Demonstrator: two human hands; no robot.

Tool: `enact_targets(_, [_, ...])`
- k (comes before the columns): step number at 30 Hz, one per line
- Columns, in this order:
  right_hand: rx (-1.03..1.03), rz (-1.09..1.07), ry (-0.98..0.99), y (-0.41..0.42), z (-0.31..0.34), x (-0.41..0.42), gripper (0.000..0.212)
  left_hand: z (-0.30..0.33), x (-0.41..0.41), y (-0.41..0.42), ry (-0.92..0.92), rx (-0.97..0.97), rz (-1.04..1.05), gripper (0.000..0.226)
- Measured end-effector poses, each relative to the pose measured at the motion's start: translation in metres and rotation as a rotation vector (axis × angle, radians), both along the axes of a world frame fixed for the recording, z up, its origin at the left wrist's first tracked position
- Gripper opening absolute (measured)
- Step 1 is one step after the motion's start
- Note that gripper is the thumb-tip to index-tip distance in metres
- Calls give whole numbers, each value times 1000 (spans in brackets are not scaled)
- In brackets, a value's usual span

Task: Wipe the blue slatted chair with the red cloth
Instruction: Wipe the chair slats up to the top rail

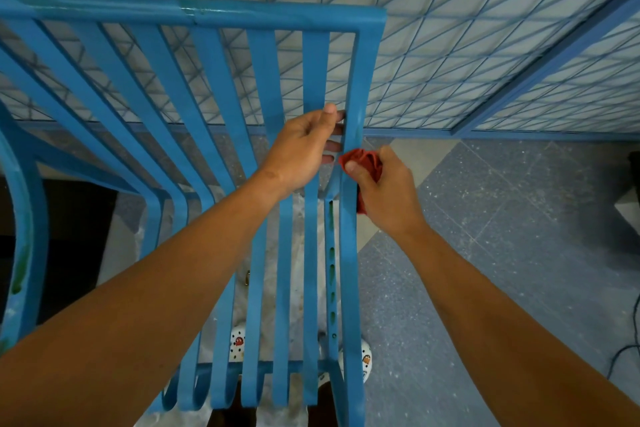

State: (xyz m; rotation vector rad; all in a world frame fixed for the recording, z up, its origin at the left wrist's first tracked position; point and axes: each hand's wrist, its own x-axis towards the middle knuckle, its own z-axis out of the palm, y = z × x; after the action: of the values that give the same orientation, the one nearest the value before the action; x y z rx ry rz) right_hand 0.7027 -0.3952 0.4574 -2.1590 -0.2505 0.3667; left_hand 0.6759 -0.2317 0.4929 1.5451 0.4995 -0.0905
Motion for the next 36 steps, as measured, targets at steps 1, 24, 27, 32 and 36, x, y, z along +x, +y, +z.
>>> enact_targets(1, [-1, 6, -40, 5, 6, 8, 24, 1, 0, 0, 3, 1, 1, 45])
enact_targets(24, [76, -29, -179, 33, 53, 50, 22, 14, -3, 3, 59, -18, -31, 56])
enact_targets(27, [138, -35, -228, 45, 76, 69, 23, 14, -4, 3, 64, -29, -50, 64])
enact_targets(32, [223, -49, -253, 53, 96, 82, 25, 17, -7, 5, 80, -35, -118, 60])
enact_targets(36, [206, 6, -355, 56, 112, 88, 45, 25, -19, 11, 73, 9, -259, 53])
